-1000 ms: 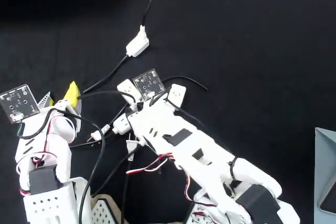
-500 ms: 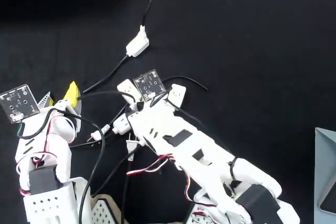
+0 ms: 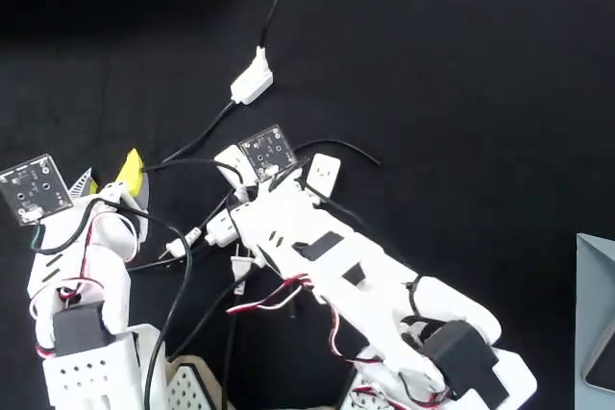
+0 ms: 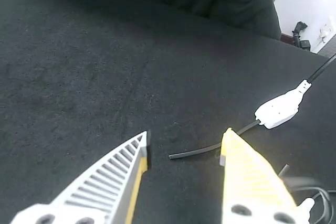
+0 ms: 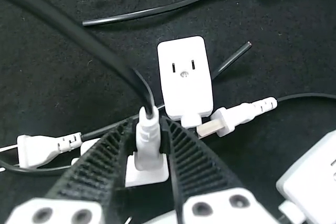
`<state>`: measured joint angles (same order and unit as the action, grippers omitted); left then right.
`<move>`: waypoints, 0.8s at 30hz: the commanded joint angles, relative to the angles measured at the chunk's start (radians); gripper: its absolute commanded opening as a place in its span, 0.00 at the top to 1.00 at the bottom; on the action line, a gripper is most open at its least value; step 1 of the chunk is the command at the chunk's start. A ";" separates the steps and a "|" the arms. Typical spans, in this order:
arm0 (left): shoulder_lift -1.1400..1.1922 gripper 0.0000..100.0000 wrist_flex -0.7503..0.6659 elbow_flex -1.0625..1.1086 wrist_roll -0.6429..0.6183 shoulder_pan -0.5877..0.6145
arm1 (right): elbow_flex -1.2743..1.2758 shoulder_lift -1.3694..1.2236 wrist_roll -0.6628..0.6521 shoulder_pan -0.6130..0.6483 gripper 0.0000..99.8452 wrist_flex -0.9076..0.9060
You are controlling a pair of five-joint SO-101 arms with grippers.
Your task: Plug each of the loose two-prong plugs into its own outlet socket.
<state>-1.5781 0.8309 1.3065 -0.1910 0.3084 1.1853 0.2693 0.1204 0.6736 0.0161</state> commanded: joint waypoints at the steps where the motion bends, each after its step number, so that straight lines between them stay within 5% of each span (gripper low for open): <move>1: -0.009 0.77 -0.009 -0.007 -0.009 0.005 | 0.033 0.027 -0.063 0.014 0.99 -0.006; 24: -0.009 0.77 -0.009 -0.007 -0.009 0.004 | -0.125 -0.035 -0.170 0.032 0.99 -0.371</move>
<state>-1.5781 0.8309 1.3065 -0.1910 0.3084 1.1009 0.2800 -0.0391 0.6843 -0.2938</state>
